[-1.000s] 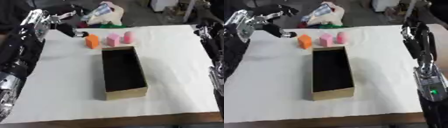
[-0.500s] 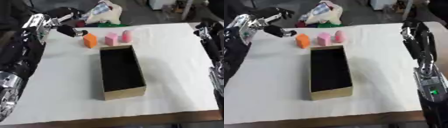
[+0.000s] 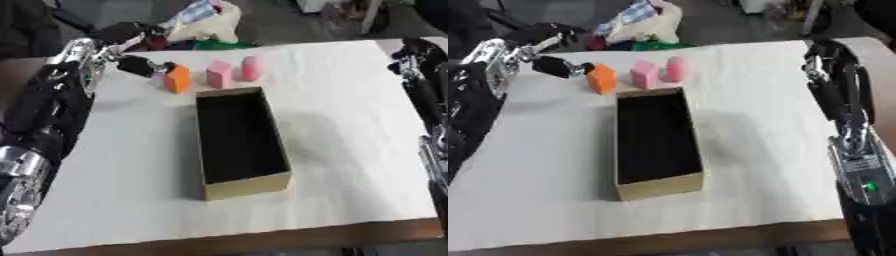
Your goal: Pick up objects on the table and place them in the box.
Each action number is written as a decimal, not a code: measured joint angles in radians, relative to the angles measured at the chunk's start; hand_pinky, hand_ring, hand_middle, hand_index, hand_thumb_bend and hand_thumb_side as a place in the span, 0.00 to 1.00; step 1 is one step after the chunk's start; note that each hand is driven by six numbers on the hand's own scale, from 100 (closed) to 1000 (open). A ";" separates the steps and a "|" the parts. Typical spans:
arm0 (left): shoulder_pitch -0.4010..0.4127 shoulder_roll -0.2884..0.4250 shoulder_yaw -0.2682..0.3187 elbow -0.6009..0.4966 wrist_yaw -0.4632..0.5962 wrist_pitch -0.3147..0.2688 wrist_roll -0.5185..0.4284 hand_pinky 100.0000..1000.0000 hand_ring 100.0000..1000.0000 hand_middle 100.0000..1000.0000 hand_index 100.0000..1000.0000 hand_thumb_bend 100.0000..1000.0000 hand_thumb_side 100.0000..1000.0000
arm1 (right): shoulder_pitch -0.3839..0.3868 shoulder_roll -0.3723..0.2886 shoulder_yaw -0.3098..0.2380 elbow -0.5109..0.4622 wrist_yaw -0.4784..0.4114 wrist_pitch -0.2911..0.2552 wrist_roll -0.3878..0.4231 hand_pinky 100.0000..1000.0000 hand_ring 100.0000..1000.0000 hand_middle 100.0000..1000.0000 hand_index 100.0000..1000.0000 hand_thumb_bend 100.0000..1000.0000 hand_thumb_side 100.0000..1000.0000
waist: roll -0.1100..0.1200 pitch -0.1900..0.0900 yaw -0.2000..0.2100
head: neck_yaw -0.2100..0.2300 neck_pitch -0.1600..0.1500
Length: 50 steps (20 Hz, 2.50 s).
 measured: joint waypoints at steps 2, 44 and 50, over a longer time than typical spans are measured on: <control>0.000 0.000 0.000 0.002 -0.005 0.007 0.007 0.70 0.71 0.75 1.00 0.35 0.76 | 0.000 0.000 0.000 0.000 -0.004 0.000 0.000 0.64 0.57 0.57 0.81 0.00 0.75 | -0.001 0.006 -0.002 | 0.003 -0.002; 0.039 -0.017 0.001 0.050 -0.076 0.154 0.120 0.62 0.61 0.65 0.99 0.31 0.82 | -0.018 0.000 0.000 0.013 -0.033 -0.003 0.003 0.64 0.57 0.56 0.80 0.00 0.76 | -0.020 0.060 -0.027 | 0.000 -0.036; 0.039 -0.017 0.001 0.053 -0.070 0.160 0.138 0.61 0.60 0.63 0.98 0.29 0.82 | -0.026 0.000 0.004 0.015 -0.036 -0.005 0.005 0.64 0.57 0.56 0.80 0.00 0.76 | -0.020 0.071 -0.028 | -0.001 -0.044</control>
